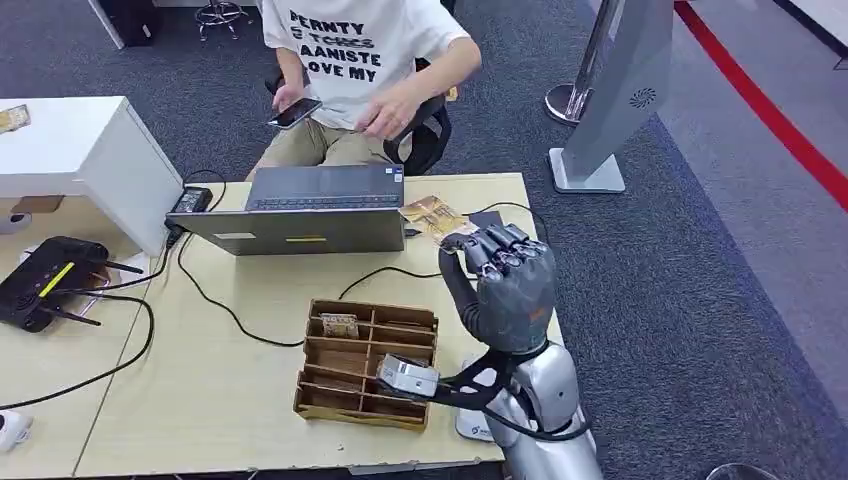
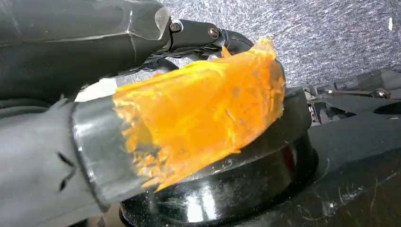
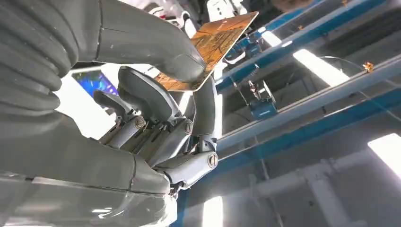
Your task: Pass the card to the sensor for recognition and then transmit it.
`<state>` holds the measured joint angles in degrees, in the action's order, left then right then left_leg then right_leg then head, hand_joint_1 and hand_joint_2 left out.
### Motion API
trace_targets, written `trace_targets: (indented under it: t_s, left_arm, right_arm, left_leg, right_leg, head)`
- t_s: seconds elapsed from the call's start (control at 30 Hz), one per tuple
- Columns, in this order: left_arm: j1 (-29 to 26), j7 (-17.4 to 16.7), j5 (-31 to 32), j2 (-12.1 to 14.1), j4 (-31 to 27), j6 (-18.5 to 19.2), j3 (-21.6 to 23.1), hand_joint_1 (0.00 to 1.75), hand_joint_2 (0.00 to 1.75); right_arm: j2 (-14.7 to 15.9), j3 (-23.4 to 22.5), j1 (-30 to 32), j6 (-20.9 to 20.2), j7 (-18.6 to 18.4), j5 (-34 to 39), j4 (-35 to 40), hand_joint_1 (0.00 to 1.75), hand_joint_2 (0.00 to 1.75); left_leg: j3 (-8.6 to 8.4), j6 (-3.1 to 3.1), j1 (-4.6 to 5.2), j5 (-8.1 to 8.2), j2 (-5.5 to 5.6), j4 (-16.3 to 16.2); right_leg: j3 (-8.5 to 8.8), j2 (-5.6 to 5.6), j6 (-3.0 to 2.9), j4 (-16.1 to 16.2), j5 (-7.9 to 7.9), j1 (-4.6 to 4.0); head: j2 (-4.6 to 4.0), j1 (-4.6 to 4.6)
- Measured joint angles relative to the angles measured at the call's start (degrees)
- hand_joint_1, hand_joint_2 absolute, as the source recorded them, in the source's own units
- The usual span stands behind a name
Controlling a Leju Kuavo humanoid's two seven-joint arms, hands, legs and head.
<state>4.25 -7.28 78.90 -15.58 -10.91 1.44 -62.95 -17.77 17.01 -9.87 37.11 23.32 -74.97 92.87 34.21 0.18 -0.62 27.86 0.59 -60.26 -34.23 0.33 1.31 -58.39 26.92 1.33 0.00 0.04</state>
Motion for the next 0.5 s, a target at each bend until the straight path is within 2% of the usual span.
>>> trace_targets:
  t_s: [0.07, 0.27, 0.4, 0.5]
  left_arm:
    - [0.0, 0.0, 0.6, 0.1, 0.0, 0.3, 0.3, 0.00, 0.00]
    - [0.1, -0.2, 1.6, 0.4, 0.0, 0.9, 1.5, 0.00, 0.00]
    - [0.1, -0.2, 1.8, 0.5, 0.0, 1.0, 1.8, 0.00, 0.00]
    - [0.1, -0.2, 2.0, 0.6, 0.0, 1.5, 2.1, 0.00, 0.00]
  right_arm:
    - [0.7, 0.8, -2.5, 0.0, -4.0, -1.8, -1.7, 1.75, 1.75]
    - [3.0, 2.7, -8.9, 0.0, -12.0, -5.4, -7.1, 1.75, 1.75]
    - [4.0, 3.4, -11.2, 0.0, -13.2, -5.7, -9.5, 1.75, 1.75]
    - [4.6, 4.0, -12.7, 0.0, -16.0, -6.9, -11.1, 1.75, 1.75]
  left_leg:
    - [-0.01, 0.00, 0.00, 0.00, -0.01, 0.0]
    - [-0.02, -0.01, 0.00, -0.02, 0.00, 0.0]
    - [-0.01, -0.01, 0.00, -0.02, 0.01, 0.0]
    - [-0.01, -0.01, 0.00, -0.02, 0.01, 0.0]
  right_leg:
    - [-0.02, 0.02, 0.00, 0.0, 0.00, 0.00]
    - [0.00, 0.00, -0.01, 0.0, -0.02, 0.00]
    - [0.00, 0.00, -0.01, 0.0, -0.02, 0.00]
    - [-0.01, 0.01, -0.01, 0.0, -0.02, 0.00]
  head:
    - [0.00, 0.00]
    - [0.00, 0.02]
    - [0.00, 0.02]
    - [0.00, 0.00]
